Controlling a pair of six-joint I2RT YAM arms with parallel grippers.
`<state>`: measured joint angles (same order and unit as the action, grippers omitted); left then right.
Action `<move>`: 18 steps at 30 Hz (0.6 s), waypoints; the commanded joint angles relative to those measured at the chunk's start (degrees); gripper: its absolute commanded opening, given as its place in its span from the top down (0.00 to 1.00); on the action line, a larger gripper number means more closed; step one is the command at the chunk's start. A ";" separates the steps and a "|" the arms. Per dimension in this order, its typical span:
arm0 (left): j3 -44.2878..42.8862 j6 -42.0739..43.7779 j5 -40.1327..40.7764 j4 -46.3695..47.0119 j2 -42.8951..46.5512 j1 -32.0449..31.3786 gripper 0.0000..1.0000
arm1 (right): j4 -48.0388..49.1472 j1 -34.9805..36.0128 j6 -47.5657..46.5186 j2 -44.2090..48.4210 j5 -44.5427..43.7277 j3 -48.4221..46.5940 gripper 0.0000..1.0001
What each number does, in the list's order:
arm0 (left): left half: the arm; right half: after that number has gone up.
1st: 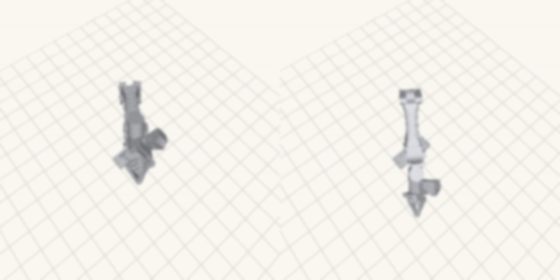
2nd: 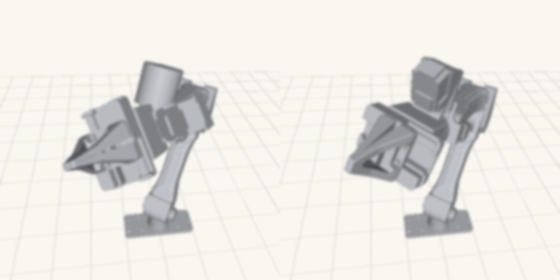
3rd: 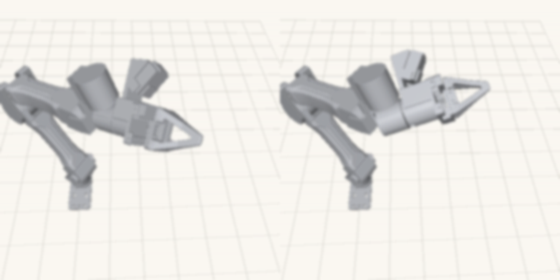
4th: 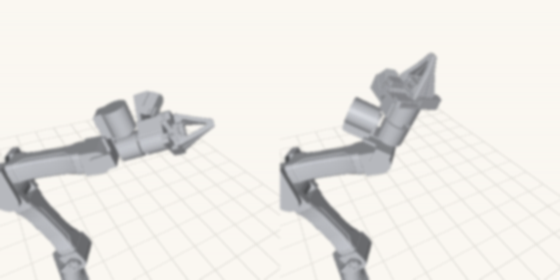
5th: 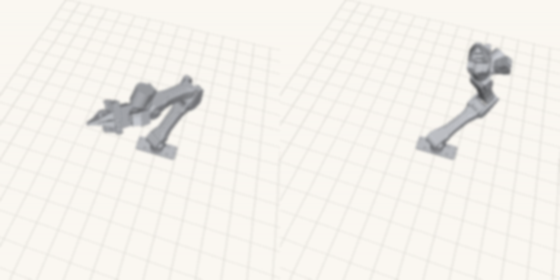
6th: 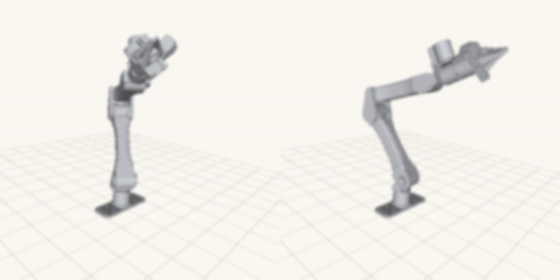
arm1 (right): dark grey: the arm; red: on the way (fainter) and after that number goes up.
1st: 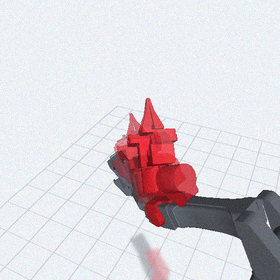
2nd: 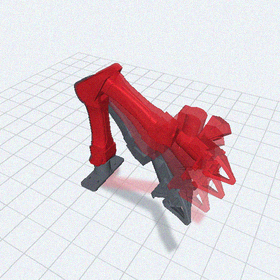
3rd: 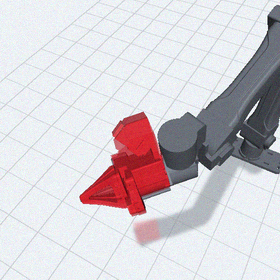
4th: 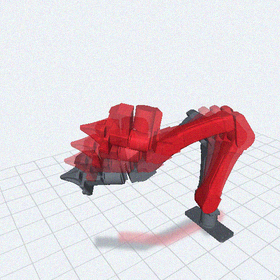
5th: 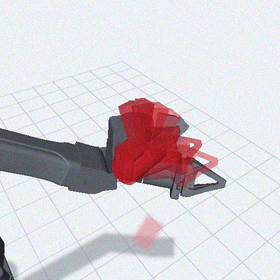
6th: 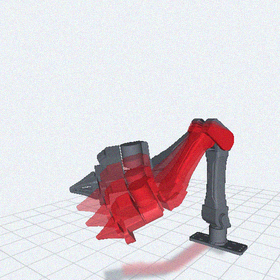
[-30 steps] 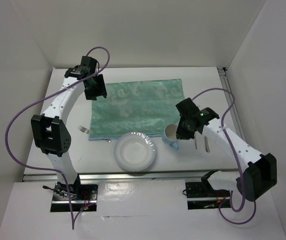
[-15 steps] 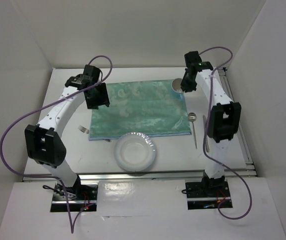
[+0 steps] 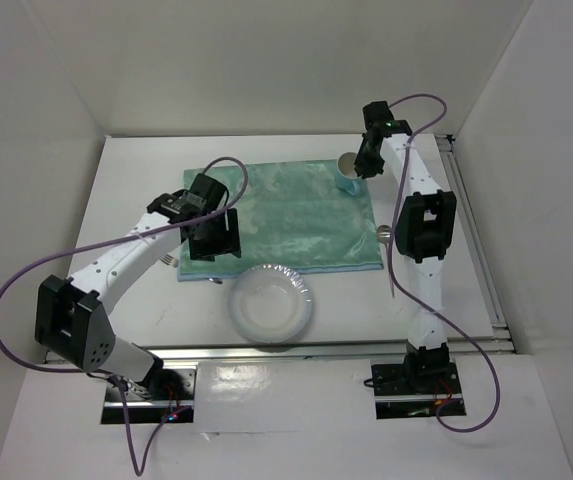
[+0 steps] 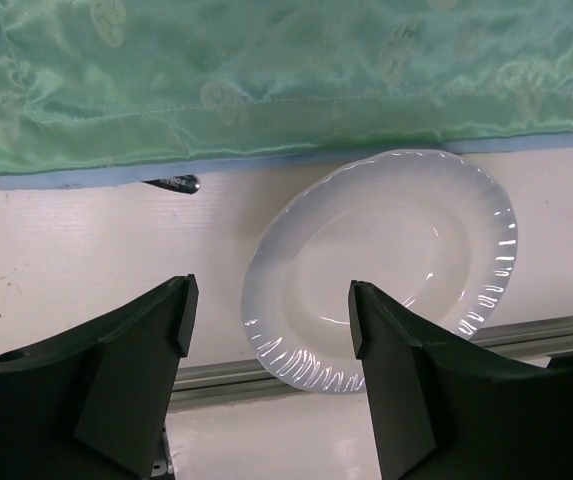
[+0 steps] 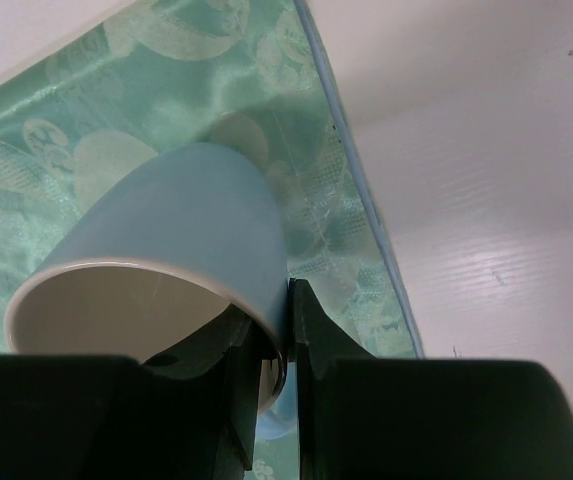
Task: Set the dinner table for one person
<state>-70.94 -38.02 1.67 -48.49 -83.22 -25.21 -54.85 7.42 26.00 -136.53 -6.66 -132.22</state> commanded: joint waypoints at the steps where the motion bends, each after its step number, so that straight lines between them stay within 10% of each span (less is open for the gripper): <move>1: -1.05 -1.53 0.35 1.30 -0.80 -0.63 0.21 | 3.08 -0.74 -0.07 -0.40 0.85 -3.57 1.00; 9: 3.77 -4.07 -0.71 1.29 -0.28 -2.20 0.18 | 3.61 -0.74 0.46 -2.68 2.61 -3.04 0.97; 13: 8.09 -4.69 -2.02 2.52 1.12 -2.73 0.06 | 4.75 -0.74 0.46 -2.07 3.84 -3.04 0.59; 18: 13.35 -5.22 -4.92 6.29 2.62 -2.74 0.03 | 6.68 -0.74 0.46 0.73 6.47 -3.04 0.45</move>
<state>-59.22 -41.98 -0.64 -45.36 -82.94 -27.68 -51.33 6.96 26.37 -138.61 -2.39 -132.49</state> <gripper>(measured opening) 0.970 0.534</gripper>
